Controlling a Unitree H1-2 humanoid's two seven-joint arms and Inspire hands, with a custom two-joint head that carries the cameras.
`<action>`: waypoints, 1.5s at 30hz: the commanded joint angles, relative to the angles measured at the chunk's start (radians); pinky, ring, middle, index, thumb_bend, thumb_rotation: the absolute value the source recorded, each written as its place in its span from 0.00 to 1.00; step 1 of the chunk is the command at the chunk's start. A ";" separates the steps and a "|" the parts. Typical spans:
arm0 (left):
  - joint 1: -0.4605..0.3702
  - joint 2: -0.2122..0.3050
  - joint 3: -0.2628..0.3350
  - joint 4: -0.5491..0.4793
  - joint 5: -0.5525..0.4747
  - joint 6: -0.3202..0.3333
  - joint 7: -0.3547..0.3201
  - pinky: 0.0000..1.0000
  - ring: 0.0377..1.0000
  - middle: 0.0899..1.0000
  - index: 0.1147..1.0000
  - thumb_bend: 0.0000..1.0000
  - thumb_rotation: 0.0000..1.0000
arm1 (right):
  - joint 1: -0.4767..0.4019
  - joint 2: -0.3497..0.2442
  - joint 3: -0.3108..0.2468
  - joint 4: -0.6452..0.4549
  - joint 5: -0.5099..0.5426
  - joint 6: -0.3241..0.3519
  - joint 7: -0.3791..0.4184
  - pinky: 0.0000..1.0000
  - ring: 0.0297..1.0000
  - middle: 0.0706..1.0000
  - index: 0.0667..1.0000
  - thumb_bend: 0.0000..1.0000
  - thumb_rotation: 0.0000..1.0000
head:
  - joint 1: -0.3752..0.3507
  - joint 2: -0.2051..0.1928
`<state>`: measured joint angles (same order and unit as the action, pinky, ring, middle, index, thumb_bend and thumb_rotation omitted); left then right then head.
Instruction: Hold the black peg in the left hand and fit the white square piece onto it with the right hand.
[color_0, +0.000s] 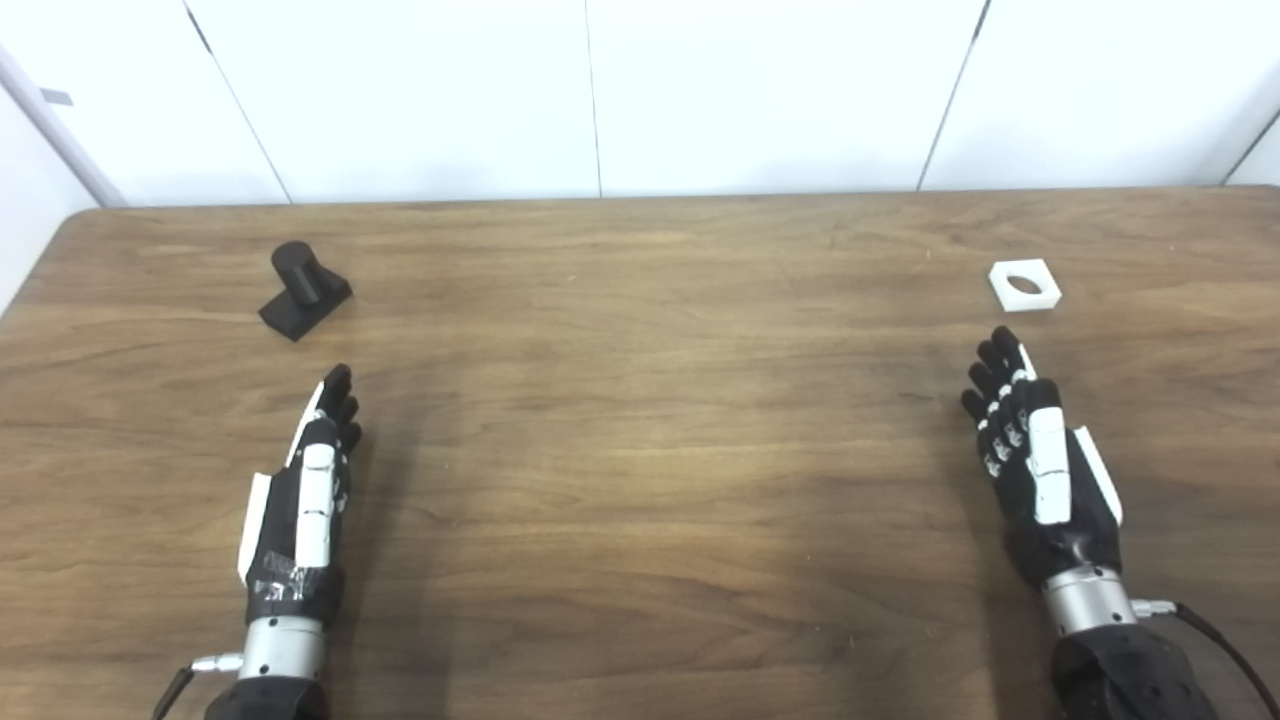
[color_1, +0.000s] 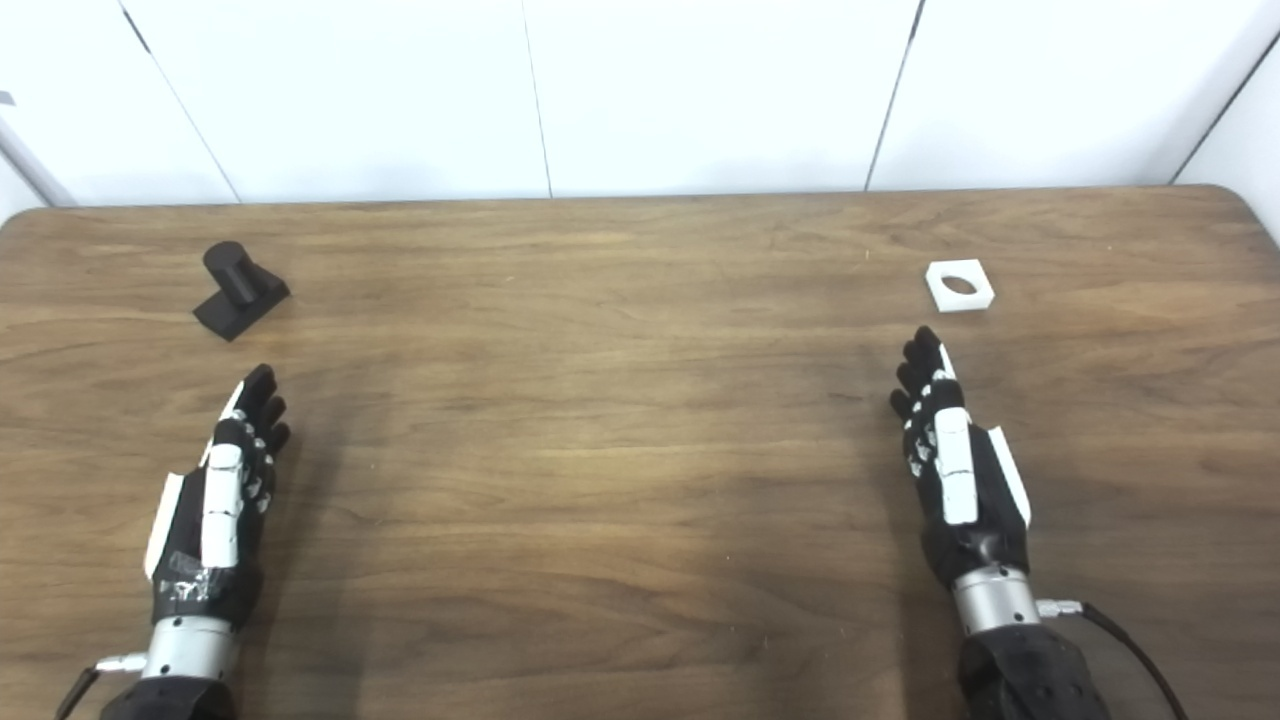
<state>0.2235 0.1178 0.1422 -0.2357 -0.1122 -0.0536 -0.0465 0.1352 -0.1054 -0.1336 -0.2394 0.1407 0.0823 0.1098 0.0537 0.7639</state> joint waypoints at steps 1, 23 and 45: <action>0.006 -0.002 0.000 -0.016 -0.003 -0.017 0.001 1.00 1.00 1.00 0.98 0.51 0.96 | 0.002 -0.004 -0.003 -0.014 0.000 -0.026 -0.010 1.00 0.99 1.00 1.00 0.55 1.00 | 0.002 -0.002; 0.044 -0.047 -0.053 -0.009 0.053 -0.063 0.020 1.00 1.00 1.00 0.97 0.46 0.96 | 0.026 -0.045 -0.025 0.045 0.024 -0.092 0.019 1.00 1.00 1.00 1.00 0.54 1.00 | 0.258 -0.170; 0.066 -0.057 -0.087 0.053 0.129 -0.113 0.075 1.00 1.00 0.99 0.96 0.55 0.87 | 0.034 -0.062 -0.001 0.093 0.021 -0.139 0.017 1.00 1.00 1.00 1.00 0.66 1.00 | 0.267 -0.276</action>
<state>0.2358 0.0990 0.0623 -0.2065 -0.0017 -0.1677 0.0176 0.1574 -0.1582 -0.1332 -0.1716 0.1650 -0.0390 0.1250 0.3191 0.4878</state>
